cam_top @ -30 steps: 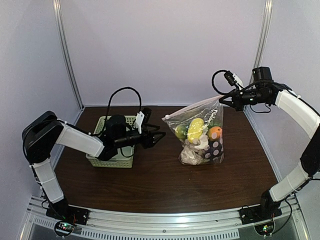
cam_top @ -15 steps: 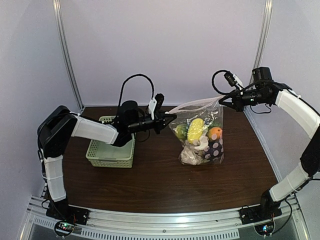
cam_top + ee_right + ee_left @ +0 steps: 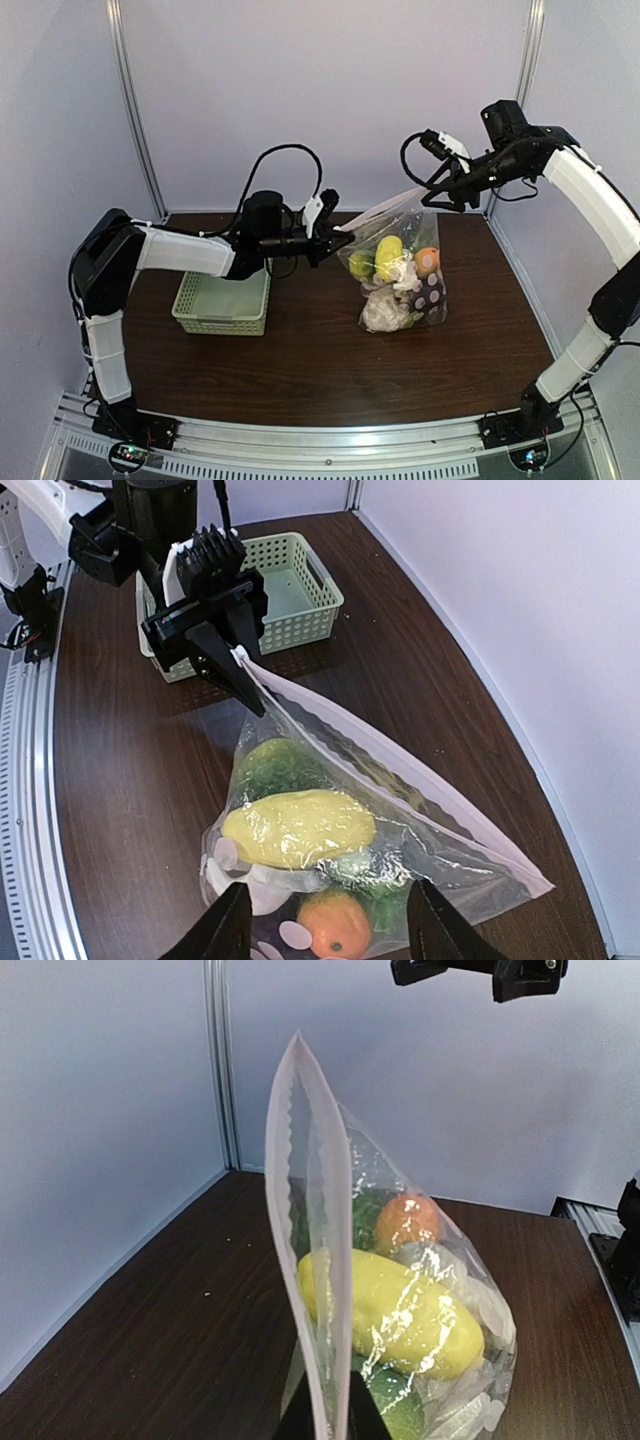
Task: Open the zip-top bag and remove the fake food
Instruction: Pass from the right arm to the left, then pass from the left arm to the right, then adjust the zipper food storage bag at the center of the board.
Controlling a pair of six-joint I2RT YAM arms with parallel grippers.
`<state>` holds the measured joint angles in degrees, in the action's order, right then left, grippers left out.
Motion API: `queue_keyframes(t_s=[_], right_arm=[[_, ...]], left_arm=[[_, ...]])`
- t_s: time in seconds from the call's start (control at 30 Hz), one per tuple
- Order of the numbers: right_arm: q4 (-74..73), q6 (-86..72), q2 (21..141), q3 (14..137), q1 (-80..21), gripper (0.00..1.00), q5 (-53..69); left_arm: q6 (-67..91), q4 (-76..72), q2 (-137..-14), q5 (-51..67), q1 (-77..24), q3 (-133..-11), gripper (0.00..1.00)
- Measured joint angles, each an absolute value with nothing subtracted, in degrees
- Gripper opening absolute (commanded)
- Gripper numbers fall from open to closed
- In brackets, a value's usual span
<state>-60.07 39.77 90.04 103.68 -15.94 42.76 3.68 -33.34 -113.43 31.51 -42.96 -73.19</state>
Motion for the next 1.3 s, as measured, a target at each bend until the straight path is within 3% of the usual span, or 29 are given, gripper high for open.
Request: queue_keyframes(t_s=[0.2,0.4,0.53,0.77,0.87,0.93,0.97,1.0,1.07,1.13,1.17,1.3], right_arm=[[-61.87,40.69,97.43,111.09,-24.21,0.49,34.89],[-61.54,40.66,104.77,123.68,-24.49,0.5,34.26],[-63.72,44.86,106.96,126.15,-24.51,0.53,34.06],[-69.25,50.5,112.09,127.26,-26.04,0.48,31.31],[-70.08,51.09,114.1,127.26,-26.39,0.33,30.83],[-70.28,51.35,114.91,127.39,-26.46,0.18,30.81],[-70.65,50.78,115.42,128.09,-26.46,0.05,30.83],[-70.74,50.63,115.85,128.86,-26.46,0.0,30.92],[-70.52,49.95,116.22,130.23,-26.46,0.0,30.98],[-69.8,48.05,116.16,130.89,-26.44,0.0,30.46],[-68.53,46.5,116.05,131.04,-26.39,0.0,29.87],[-62.41,39.38,115.72,131.17,-25.26,0.0,26.44]], left_arm=[[-3.14,-25.5,-110.93,31.33,-43.27,-74.98,0.0],[-6.59,-21.87,-107.57,30.63,-43.51,-75.02,0.0],[-8.05,-19.97,-105.95,30.57,-43.62,-75.02,0.0],[-9.43,-18.31,-104.55,29.85,-43.66,-75.0,0.0],[-9.63,-18.33,-104.49,28.71,-43.72,-74.76,0.0],[-9.78,-18.33,-104.47,28.08,-43.72,-74.5,0.0],[-9.82,-18.33,-104.47,27.77,-43.72,-74.46,0.0],[-9.89,-18.33,-104.47,27.35,-43.72,-74.43,0.02],[-9.98,-18.35,-104.47,26.5,-43.72,-74.43,0.32],[-9.65,-18.52,-104.44,24.23,-43.77,-74.43,0.92],[-9.28,-18.63,-104.42,22.63,-43.79,-74.43,0.97],[-1.8,-17.1,-104.05,12.43,-43.42,-74.91,0.97]])
